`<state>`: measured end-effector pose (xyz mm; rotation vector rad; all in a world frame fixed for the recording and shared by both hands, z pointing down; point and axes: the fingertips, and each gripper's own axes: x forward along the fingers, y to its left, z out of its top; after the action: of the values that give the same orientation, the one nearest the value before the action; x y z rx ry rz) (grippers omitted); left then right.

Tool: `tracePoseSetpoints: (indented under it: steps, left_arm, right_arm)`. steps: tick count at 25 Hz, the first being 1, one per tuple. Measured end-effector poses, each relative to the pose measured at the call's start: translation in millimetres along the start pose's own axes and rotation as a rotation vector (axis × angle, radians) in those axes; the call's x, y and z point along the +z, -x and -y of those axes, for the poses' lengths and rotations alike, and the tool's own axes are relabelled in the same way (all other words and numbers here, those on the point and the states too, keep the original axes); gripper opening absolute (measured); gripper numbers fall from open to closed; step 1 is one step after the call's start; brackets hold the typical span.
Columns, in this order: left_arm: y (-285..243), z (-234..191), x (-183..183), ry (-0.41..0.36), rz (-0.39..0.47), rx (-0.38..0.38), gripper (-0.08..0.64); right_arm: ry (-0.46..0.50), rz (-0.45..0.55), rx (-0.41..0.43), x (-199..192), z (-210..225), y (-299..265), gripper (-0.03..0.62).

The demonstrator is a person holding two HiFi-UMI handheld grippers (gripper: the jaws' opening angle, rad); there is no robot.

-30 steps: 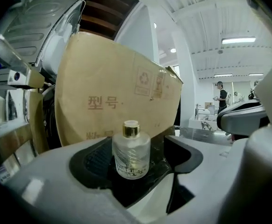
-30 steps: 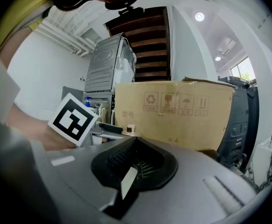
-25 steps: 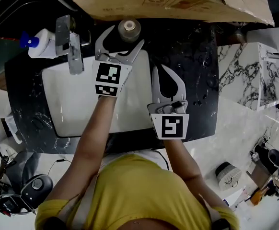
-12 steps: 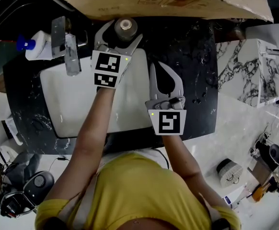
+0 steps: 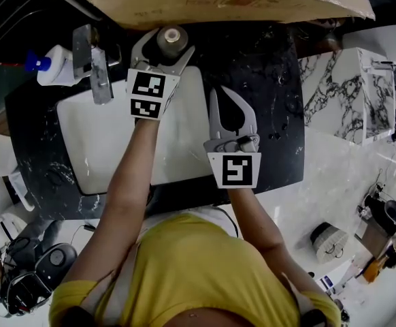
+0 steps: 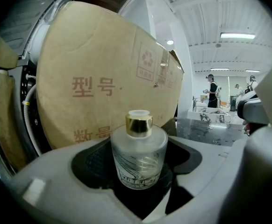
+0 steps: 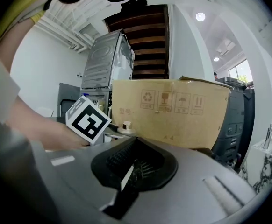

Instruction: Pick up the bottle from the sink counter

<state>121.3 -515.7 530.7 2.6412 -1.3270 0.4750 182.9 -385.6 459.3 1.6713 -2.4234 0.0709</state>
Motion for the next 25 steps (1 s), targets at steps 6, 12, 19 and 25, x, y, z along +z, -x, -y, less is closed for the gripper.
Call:
tracePoseSetpoints:
  steps: [6,12,19,25]
  left_arm:
    - [20,10,21,-0.018,0.025,-0.022,0.334]
    - [55,31,41,-0.029,0.035,-0.063,0.334]
    - [109,53,55,-0.018,0.03,-0.077,0.334]
    - [158,65,65,-0.009,0.05,-0.056,0.334]
  right_arm:
    - [0.029,0.002,-0.023,7,1,13,0.002]
    - [0.034,0.01,-0.044,18,-3,26,0.002]
    - [0.064,0.049,-0.081,39,-4,52,0.001]
    - [0.067,0.075,-0.106,56,-11,77,0.002]
